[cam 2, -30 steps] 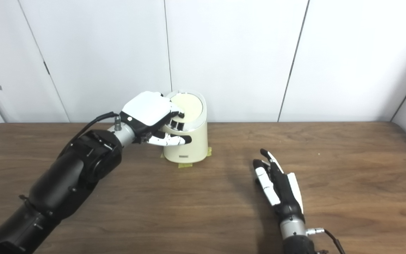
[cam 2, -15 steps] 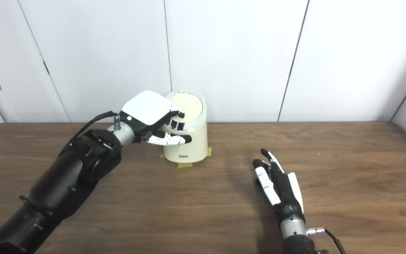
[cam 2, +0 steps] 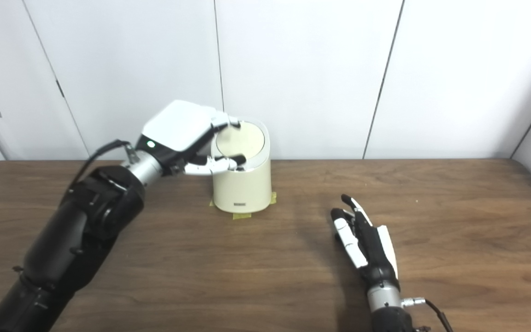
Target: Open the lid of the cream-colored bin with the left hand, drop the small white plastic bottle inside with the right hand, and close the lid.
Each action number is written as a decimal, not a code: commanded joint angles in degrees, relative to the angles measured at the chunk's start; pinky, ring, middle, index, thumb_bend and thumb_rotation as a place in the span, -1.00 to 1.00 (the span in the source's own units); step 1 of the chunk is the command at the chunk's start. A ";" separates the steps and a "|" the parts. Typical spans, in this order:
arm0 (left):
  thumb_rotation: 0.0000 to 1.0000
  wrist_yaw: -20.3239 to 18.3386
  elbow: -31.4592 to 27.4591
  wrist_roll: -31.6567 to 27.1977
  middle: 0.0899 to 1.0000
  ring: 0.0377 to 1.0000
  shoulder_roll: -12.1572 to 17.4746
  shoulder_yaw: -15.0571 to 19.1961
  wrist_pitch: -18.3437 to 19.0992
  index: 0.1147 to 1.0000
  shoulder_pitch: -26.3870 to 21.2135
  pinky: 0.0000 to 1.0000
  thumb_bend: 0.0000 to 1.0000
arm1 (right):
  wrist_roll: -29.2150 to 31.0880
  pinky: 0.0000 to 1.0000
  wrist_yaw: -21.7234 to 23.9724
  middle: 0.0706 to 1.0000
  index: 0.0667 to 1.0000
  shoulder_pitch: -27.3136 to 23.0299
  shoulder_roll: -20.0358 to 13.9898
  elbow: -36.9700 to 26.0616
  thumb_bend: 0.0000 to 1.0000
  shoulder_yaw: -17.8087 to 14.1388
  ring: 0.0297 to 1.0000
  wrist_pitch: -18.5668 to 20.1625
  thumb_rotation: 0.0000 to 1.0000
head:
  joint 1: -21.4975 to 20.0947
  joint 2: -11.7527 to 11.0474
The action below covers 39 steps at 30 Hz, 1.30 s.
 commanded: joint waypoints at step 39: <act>0.89 13.71 -14.12 -43.30 0.78 0.79 -12.60 25.75 15.66 0.81 33.85 0.69 -0.11 | 8.49 0.60 1.08 0.79 0.80 -0.79 -0.59 -6.94 0.03 -3.22 0.72 -2.17 0.71 | 0.69 1.17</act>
